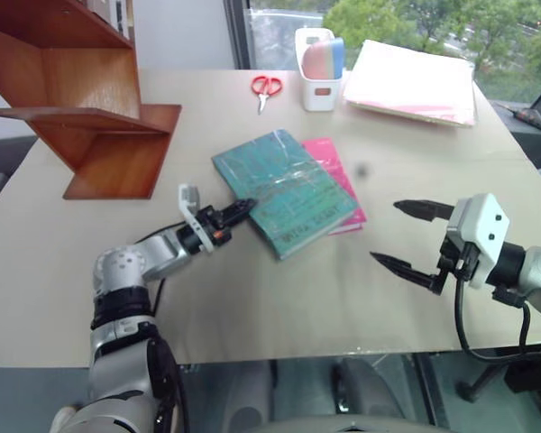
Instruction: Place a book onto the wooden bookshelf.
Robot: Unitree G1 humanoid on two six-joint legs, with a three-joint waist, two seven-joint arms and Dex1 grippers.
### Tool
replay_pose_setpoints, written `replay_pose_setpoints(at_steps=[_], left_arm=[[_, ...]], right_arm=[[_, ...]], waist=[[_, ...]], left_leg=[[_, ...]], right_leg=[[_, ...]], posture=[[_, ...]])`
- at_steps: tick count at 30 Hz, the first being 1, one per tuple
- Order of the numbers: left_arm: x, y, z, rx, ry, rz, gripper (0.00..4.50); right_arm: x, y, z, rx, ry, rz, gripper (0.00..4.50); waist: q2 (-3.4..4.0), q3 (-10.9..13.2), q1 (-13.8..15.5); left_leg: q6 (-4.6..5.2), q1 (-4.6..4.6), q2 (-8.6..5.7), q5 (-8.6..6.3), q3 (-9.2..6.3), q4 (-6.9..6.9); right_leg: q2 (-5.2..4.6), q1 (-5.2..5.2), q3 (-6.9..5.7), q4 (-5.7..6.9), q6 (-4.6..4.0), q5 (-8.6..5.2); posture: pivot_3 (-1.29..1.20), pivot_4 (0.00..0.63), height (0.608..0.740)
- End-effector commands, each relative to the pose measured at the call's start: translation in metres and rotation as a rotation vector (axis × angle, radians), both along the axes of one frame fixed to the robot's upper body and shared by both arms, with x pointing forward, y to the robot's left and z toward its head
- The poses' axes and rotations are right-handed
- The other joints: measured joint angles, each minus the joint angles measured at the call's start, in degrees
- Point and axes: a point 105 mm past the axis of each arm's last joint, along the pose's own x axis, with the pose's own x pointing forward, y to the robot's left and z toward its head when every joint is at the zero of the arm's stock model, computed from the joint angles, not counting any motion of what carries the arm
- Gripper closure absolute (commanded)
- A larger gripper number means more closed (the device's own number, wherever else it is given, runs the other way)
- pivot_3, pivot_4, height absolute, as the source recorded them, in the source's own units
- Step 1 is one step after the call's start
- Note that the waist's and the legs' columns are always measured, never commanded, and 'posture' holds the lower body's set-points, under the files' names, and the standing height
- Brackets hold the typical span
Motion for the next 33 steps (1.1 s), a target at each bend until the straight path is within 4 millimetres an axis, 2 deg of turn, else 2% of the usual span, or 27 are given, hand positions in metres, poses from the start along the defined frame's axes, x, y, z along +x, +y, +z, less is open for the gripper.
replay_pose_setpoints(at_steps=[1,4,7,10,12,14,16,19,22,25,27,28,30,33], left_arm=[[-0.013,0.012,0.024,-0.03,-0.095,0.019,4.44],[-0.032,0.013,0.048,0.018,-0.225,-0.005,4.44],[-0.055,0.004,0.085,0.11,-0.431,-0.046,4.44],[-0.074,-0.01,0.122,0.26,-0.638,-0.093,4.44],[-0.079,-0.018,0.14,0.451,-0.786,-0.095,4.44],[-0.081,-0.022,0.148,0.669,-0.935,-0.095,4.44],[-0.071,-0.02,0.16,1.016,-1.164,-0.035,4.44],[-0.059,-0.012,0.192,1.342,-1.45,0.09,4.44],[-0.061,-0.004,0.21,1.594,-1.649,0.042,4.44],[-0.074,0.006,0.235,1.775,-1.692,-0.074,4.44],[-0.084,0.021,0.25,1.862,-1.657,-0.14,4.44],[-0.089,0.036,0.252,1.95,-1.593,-0.214,4.44],[-0.092,0.067,0.262,2.146,-1.475,-0.238,4.44],[-0.094,0.103,0.285,2.407,-1.368,-0.165,4.44]], right_arm=[[-0.003,0.008,0.009,0.013,-0.053,0.031,0.0],[-0.001,0.011,0.011,0.03,-0.075,0.037,0.0],[0.001,0.015,0.018,0.068,-0.12,0.059,0.0],[0.006,0.014,0.036,0.182,-0.151,0.081,0.0],[0.009,0.008,0.053,0.279,-0.171,0.091,0.0],[0.011,0.003,0.065,0.34,-0.192,0.101,0.0],[0.009,-0.005,0.076,0.381,-0.209,0.125,0.0],[0.014,-0.01,0.084,0.411,-0.22,0.135,0.0],[0.019,-0.007,0.081,0.406,-0.222,0.153,0.0],[0.025,-0.002,0.078,0.421,-0.211,0.18,0.0],[0.028,0.007,0.077,0.433,-0.205,0.208,0.0],[0.031,0.011,0.077,0.443,-0.2,0.227,0.0],[0.035,0.017,0.079,0.461,-0.193,0.265,0.0],[0.042,0.026,0.076,0.465,-0.184,0.304,0.0]], waist=[[-0.01,0.0,-0.2],[-0.05,0.0,-0.3],[-0.17,0.1,-0.1],[-0.18,0.1,0.2],[-0.19,0.1,0.2],[-0.13,0.1,0.3],[-0.12,0.1,0.3],[-0.03,0.1,0.3],[-0.05,0.2,0.2],[-0.12,0.2,-0.1],[-0.11,0.3,-0.1],[-0.09,0.3,-0.3],[0.01,0.3,-0.8],[0.08,0.4,-1.1]], left_leg=[[0.0,-0.01,0.0,0.0,0.0,-0.01],[0.0,-0.05,0.02,0.0,-0.02,-0.04],[-0.01,-0.08,0.02,0.0,-0.04,-0.04],[-0.02,-0.07,0.01,0.0,-0.09,-0.03],[-0.02,-0.08,0.01,0.0,-0.09,-0.01],[-0.03,-0.08,-0.01,0.01,-0.09,-0.01],[-0.02,0.0,-0.06,0.0,0.01,-0.08],[-0.02,0.02,-0.06,0.01,0.08,-0.23],[-0.01,-0.03,-0.04,0.0,0.13,-0.3],[0.0,-0.12,0.0,-0.01,0.21,-0.47],[0.0,-0.16,0.02,-0.01,0.24,-0.66],[0.0,-0.16,0.02,-0.01,0.24,-0.71],[0.01,-0.17,0.05,-0.01,0.29,-0.83],[0.02,-0.19,0.09,-0.02,0.32,-0.91]], right_leg=[[0.0,-0.02,0.01,0.0,0.0,0.0],[0.0,-0.05,0.0,0.0,0.0,0.0],[-0.02,-0.05,-0.04,-0.01,0.0,0.0],[-0.03,-0.02,-0.09,-0.02,-0.01,0.0],[-0.03,-0.01,-0.09,-0.03,-0.01,0.0],[-0.02,-0.01,-0.08,-0.03,-0.02,0.0],[-0.07,0.01,0.01,-0.09,-0.03,0.0],[-0.06,-0.04,0.04,-0.17,-0.06,-0.01],[-0.04,-0.1,0.07,-0.24,-0.07,-0.02],[-0.03,-0.16,0.1,-0.5,-0.05,-0.01],[-0.02,-0.19,0.1,-0.69,-0.04,0.0],[-0.02,-0.19,0.09,-0.78,-0.03,0.0],[-0.02,-0.2,0.09,-0.92,-0.03,-0.01],[0.01,-0.3,0.08,-0.89,-0.04,-0.02]], posture=[[0.0,0.15,0.74],[0.0,0.15,0.74],[0.0,0.15,0.74],[0.0,0.15,0.74],[0.0,0.15,0.74],[0.0,0.15,0.74],[0.0,0.15,0.74],[0.0,0.15,0.74],[0.0,0.15,0.74],[0.0,0.15,0.74],[0.0,0.15,0.74],[0.0,0.15,0.74],[0.0,0.15,0.74],[0.0,0.15,0.74]])
